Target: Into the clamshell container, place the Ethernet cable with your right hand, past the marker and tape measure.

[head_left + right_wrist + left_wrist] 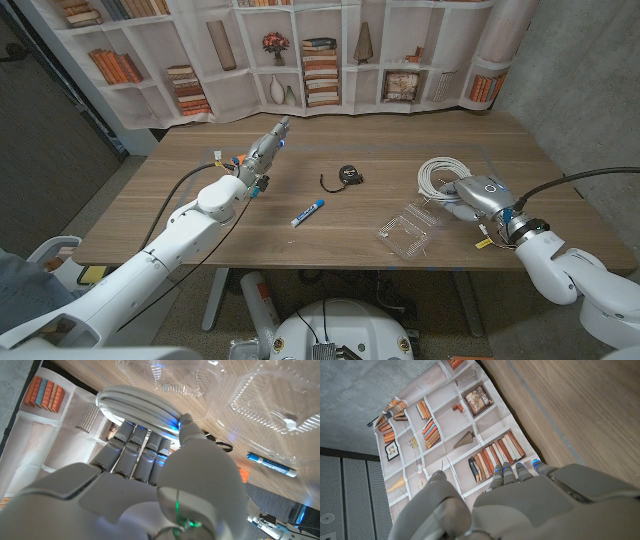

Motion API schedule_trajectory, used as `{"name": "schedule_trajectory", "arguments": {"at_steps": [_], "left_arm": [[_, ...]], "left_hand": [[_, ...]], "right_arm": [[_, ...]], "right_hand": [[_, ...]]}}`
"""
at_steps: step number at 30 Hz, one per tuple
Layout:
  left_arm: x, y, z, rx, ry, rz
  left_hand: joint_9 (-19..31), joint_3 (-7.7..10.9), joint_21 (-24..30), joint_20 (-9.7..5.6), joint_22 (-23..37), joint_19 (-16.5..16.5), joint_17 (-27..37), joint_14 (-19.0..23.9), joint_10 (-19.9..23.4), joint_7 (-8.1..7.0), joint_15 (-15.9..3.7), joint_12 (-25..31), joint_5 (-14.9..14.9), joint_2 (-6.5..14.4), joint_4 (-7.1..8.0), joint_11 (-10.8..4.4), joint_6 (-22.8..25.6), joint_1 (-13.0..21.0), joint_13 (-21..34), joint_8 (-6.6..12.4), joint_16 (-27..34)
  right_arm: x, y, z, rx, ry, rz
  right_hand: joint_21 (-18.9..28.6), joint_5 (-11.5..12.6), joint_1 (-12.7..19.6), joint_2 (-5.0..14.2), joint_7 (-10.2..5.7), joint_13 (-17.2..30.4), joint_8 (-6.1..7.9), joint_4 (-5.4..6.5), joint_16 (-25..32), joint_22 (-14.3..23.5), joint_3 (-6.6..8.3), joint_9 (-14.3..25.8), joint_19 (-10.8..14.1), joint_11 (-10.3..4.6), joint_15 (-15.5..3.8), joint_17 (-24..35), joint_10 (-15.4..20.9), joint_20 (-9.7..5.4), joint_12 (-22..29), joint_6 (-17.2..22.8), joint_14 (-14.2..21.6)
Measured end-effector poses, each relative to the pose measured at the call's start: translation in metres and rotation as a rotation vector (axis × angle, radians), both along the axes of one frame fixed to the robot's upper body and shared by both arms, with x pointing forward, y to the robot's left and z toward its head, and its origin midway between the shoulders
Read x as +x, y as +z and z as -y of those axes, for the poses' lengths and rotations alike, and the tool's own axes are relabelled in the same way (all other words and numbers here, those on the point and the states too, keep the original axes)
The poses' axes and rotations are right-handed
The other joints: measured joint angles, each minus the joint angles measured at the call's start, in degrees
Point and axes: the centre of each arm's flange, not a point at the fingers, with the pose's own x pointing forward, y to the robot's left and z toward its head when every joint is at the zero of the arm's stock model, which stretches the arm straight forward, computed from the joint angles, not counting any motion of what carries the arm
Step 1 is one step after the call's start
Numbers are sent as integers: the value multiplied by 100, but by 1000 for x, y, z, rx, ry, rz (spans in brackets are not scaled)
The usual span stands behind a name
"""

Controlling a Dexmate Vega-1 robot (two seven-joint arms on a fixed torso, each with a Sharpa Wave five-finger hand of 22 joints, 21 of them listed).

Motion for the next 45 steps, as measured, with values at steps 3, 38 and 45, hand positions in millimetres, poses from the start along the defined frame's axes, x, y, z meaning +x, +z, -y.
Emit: {"name": "schedule_trajectory", "arguments": {"at_steps": [3, 38, 45], "left_arm": [[0, -1, 0, -2, -1, -1], [5, -6, -6, 0, 4, -16], [5, -4, -5, 6, 1, -14]], "left_hand": [[0, 0, 0, 0, 0, 0, 0, 0, 0, 0, 0, 0, 0, 0, 0, 0, 0, 0, 0, 0, 0], [0, -47, 0, 0, 0, 0, 0, 0, 0, 0, 0, 0, 0, 23, 0, 0, 0, 23, 0, 0, 0], [0, -47, 0, 24, 0, -24, 0, 0, 0, 0, 0, 0, 0, 23, 0, 0, 0, 23, 0, 0, 0]], "right_arm": [[1, -2, -1, -4, -2, -8], [16, -21, -6, 16, -18, -79], [15, -22, -7, 17, -23, -86]], "right_hand": [[35, 6, 0, 0, -1, -1, -3, 0, 0, 0, 0, 0, 0, -5, 0, 0, 5, 0, 0, 1, 0], [101, -7, 53, 58, -96, -2, -134, 143, -195, -15, -160, 1, -125, -103, 30, -15, -28, 43, -178, -32, -75], [99, 51, -42, 286, -270, -13, -315, 236, -358, -115, -316, 2, -300, -107, 89, -42, -411, 75, -412, -209, -286]]}}
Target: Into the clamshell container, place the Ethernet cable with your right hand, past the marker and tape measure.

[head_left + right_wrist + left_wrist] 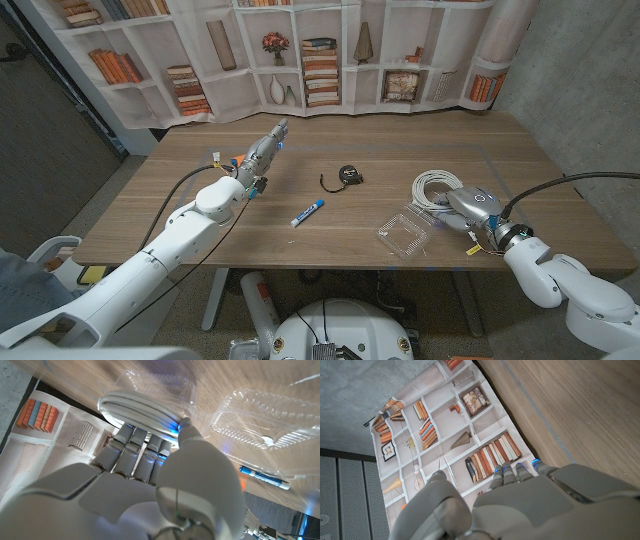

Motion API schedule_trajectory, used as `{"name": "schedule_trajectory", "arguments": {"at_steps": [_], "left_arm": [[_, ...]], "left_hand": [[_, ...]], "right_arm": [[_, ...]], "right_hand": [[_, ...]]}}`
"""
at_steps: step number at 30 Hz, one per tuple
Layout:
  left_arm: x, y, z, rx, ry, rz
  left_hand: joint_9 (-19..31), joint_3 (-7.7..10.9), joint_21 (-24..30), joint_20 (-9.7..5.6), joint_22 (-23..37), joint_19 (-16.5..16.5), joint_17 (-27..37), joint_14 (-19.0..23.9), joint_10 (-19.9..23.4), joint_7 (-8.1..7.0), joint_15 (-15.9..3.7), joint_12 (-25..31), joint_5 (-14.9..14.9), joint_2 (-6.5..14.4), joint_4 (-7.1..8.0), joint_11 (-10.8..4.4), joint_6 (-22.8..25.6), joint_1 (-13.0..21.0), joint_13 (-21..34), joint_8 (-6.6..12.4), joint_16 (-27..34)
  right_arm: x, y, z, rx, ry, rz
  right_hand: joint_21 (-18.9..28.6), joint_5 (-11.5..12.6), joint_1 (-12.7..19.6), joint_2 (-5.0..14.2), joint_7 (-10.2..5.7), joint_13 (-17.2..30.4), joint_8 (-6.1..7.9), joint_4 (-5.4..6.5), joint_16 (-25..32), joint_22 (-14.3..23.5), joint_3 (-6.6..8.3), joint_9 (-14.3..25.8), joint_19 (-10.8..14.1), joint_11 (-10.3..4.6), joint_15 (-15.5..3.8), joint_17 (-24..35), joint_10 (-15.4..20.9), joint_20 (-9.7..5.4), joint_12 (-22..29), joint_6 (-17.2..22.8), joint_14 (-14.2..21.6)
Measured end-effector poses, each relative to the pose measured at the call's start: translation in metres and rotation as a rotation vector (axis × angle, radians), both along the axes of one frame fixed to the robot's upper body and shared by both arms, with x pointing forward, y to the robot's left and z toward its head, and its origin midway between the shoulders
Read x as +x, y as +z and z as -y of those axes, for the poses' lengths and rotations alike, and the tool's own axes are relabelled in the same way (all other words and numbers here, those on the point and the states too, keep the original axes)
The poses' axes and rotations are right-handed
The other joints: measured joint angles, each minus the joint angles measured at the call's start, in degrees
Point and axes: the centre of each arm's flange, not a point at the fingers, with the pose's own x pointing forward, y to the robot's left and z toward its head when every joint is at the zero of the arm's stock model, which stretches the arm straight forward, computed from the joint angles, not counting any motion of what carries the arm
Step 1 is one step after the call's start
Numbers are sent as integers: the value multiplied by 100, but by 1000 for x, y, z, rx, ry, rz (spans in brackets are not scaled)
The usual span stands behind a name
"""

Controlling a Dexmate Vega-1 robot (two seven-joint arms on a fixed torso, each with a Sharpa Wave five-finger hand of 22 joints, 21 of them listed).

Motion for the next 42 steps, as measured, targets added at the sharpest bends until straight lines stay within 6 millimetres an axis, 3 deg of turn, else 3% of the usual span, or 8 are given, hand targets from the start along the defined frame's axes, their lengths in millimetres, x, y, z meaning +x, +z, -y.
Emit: {"name": "schedule_trajectory", "arguments": {"at_steps": [3, 7, 14, 27, 42], "left_arm": [[0, 1, 0, 1, -1, 1], [0, 1, 0, 3, -2, 1], [1, 2, 0, 6, -4, 1], [2, 2, 1, 7, -11, 1], [6, 0, 4, 1, -23, -4]], "left_hand": [[0, 0, 0, 24, 0, 7, 0, 0, 0, 0, 0, 0, 0, 0, 0, 0, 0, 0, 0, 0, 0], [0, 0, 0, 30, 0, 14, 0, 0, 0, 0, 0, 0, 0, 0, 0, 0, 0, 0, 0, 0, 0], [0, -24, 0, 30, 0, 14, 0, 0, 0, -21, 0, 0, 0, 0, -24, 0, 21, 0, 0, 0, 0], [0, -24, 0, 30, 0, 14, 0, 0, 0, -31, 0, 0, 0, 30, -24, 0, 31, 30, 0, 0, 0], [0, -48, 0, 30, 0, 14, 0, 0, 0, -30, 0, 0, 0, 30, 1, 0, 30, 30, 0, 0, 0]], "right_arm": [[-1, 1, -1, -2, -1, 1], [-3, 3, -2, -10, -6, -2], [-5, 7, -2, -32, -16, -16], [-10, 12, -2, -60, -47, -44], [-16, 16, -1, -62, -68, -42]], "right_hand": [[-70, 11, -62, 49, -94, 0, -76, 44, -124, -52, -86, 0, -176, 60, 52, 0, -249, 22, -127, -94, -270], [-179, 61, -495, -74, -256, 16, -117, 141, -260, -127, -218, 13, -397, 145, 150, 14, -596, 48, -300, -261, -654], [-344, 123, -910, -448, -228, 43, -176, 240, -351, -209, -459, 9, -695, 234, 204, 43, -994, 76, -454, -832, -1087], [-562, 286, -1155, -572, -122, 69, -220, 286, -447, -244, -553, 9, -1015, 359, 270, 0, -1562, 105, -653, -1663, -1634], [-577, 326, -1259, -526, -66, 69, -220, 304, -466, -243, -570, 9, -1050, 407, 270, -26, -1634, 109, -676, -1772, -1693]]}}
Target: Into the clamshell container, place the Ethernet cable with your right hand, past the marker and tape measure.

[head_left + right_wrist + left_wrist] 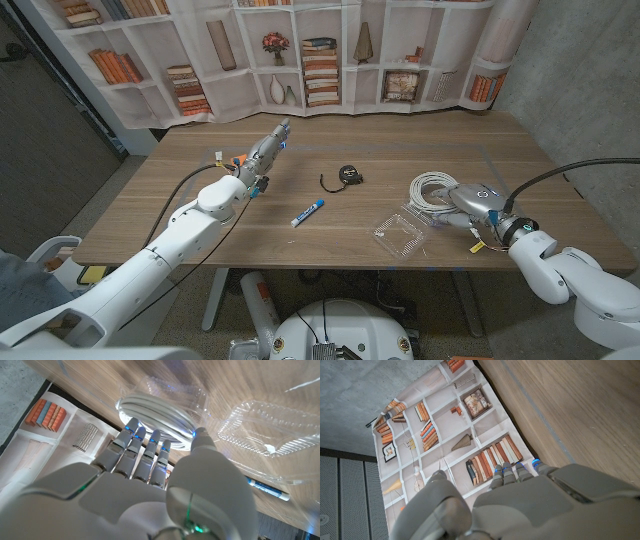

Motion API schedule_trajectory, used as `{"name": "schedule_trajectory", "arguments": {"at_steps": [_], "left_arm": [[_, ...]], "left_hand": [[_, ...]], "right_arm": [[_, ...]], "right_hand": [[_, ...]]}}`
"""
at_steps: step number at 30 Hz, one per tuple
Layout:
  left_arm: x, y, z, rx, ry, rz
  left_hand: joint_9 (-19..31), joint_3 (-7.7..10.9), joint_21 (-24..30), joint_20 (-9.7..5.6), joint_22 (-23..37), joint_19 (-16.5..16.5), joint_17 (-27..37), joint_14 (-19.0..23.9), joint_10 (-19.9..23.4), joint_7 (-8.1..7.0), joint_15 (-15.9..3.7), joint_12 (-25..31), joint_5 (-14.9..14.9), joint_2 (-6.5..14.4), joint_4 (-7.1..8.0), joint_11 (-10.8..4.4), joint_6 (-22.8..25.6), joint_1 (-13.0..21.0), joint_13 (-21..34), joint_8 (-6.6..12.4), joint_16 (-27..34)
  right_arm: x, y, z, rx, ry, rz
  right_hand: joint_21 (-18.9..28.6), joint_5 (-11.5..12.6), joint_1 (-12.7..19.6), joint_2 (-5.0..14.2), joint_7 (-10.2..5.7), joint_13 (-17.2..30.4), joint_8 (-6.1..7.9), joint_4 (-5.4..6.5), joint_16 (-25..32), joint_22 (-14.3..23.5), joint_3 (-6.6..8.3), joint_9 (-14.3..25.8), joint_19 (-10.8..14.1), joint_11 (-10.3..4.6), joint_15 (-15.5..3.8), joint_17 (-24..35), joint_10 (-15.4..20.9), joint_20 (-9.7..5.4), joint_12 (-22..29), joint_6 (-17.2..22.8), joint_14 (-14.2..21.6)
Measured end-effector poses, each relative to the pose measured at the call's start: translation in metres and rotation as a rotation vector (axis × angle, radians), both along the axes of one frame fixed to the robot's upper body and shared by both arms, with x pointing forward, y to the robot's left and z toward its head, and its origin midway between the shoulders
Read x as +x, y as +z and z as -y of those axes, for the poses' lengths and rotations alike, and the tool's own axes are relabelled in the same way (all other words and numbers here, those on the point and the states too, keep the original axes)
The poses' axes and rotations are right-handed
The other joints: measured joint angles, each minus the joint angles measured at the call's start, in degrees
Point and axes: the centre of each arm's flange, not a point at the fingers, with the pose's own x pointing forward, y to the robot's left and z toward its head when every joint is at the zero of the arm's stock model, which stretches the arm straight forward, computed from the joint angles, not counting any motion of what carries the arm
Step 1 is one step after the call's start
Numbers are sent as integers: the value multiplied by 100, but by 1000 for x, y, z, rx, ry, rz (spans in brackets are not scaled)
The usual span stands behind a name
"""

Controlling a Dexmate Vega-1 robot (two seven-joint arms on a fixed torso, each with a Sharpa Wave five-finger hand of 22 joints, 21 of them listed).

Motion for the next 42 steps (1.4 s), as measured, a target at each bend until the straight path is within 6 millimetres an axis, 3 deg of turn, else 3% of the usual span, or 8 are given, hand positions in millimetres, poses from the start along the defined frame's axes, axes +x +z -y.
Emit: {"name": "schedule_trajectory", "arguments": {"at_steps": [16, 42], "left_arm": [[3, 3, 6, 0, -14, 3], [-2, 1, 1, -5, -7, 4]], "left_hand": [[0, 0, 0, 0, 0, 0, 0, 0, 0, 0, 0, 0, 0, 22, 0, 0, 0, 23, 0, 0, 0], [0, -24, 0, 0, 0, 0, 0, 0, 0, 0, 0, 0, 0, 40, -10, 0, 0, 40, 0, 0, 0]], "right_arm": [[-9, 13, 1, 19, 1, 54], [-25, 53, -9, 21, 50, 167]], "right_hand": [[-44, 39, -30, 30, 0, -1, 27, 23, 0, 1, -23, 0, 1, -1, -11, 1, 1, 0, 0, 1, -10], [-83, 70, -158, 113, 0, 27, 72, 63, 25, 2, -29, 0, 1, -1, -11, -27, 2, 0, 24, 1, -9]]}}
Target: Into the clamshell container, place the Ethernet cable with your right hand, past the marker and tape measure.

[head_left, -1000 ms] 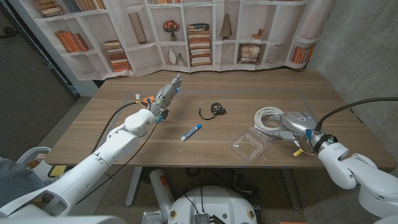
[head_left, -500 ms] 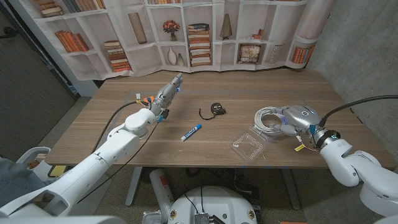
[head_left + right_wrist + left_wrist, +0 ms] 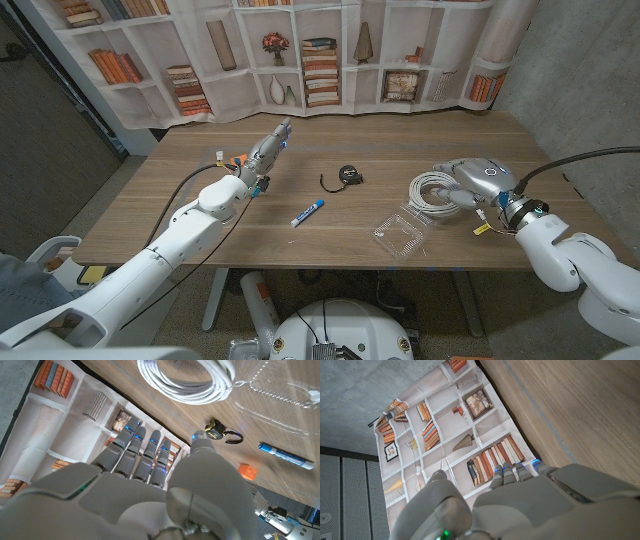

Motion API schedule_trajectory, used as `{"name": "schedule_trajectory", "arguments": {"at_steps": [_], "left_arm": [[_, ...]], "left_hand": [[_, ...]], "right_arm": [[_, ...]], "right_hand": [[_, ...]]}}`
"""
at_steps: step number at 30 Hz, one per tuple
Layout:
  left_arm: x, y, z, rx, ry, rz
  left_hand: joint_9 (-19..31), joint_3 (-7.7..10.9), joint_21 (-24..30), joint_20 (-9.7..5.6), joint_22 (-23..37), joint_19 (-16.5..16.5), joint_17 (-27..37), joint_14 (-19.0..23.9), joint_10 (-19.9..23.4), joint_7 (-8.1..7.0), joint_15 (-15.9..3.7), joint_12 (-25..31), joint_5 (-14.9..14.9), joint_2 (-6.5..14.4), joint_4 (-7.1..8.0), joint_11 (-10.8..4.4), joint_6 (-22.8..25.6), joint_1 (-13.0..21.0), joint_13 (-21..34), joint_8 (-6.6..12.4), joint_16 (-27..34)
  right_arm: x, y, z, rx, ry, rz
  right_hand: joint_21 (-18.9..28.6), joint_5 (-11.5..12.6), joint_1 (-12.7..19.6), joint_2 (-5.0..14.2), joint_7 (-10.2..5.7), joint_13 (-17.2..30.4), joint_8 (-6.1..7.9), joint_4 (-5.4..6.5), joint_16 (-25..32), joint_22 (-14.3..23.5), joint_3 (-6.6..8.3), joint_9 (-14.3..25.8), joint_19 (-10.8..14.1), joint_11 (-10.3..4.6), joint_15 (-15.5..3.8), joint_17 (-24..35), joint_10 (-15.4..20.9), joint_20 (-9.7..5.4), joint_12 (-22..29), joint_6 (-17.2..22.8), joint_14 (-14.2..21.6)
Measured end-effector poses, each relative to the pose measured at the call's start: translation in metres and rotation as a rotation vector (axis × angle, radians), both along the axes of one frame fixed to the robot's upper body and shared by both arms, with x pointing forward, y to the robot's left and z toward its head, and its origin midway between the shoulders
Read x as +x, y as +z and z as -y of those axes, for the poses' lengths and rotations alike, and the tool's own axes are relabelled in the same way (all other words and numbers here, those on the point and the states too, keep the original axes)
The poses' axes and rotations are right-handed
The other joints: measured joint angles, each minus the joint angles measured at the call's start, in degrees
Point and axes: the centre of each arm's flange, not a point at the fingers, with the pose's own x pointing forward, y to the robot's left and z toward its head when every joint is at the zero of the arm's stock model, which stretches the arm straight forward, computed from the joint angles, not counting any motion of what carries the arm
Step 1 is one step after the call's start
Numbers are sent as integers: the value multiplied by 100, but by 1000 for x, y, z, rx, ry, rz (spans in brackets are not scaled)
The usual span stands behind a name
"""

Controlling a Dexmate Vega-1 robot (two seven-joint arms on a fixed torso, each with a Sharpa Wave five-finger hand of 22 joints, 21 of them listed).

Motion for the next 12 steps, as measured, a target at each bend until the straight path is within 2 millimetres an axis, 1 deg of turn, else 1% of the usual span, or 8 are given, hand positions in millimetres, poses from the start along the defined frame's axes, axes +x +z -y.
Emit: {"name": "schedule_trajectory", "arguments": {"at_steps": [3, 8, 12], "left_arm": [[0, 1, 0, -1, -2, 3], [1, 0, -2, -2, -3, 4], [2, 0, -3, -5, -6, 6]], "left_hand": [[0, -31, 0, 0, 0, 0, 0, 0, 0, 0, 0, 0, 0, 6, 1, 0, 0, 5, 0, 0, 0], [0, -31, 0, 0, 0, 0, 0, 0, 0, 0, 0, 0, 0, 6, 1, 0, 0, 6, 0, 0, 0], [0, -31, 0, 0, 0, 0, 0, 0, 0, 0, 0, 0, 0, 6, 1, 0, 0, 5, 0, 0, 0]], "right_arm": [[-2, 4, -2, -10, 2, 12], [-5, 13, -5, -15, 7, 41], [-6, 18, -8, -17, 11, 57]], "right_hand": [[0, 13, -6, 6, 0, 0, 0, 0, 0, 0, 0, 0, 0, 0, 0, 0, 0, 0, 0, 0, 0], [-18, 12, -21, 22, 0, 0, 0, 23, 0, 0, 23, 0, 0, 0, 0, 0, 0, 0, 0, 0, 0], [-21, 13, -21, 22, 0, -1, 0, 47, 0, 0, -1, 0, 0, 22, 0, 1, 23, 0, 0, 0, 0]]}}
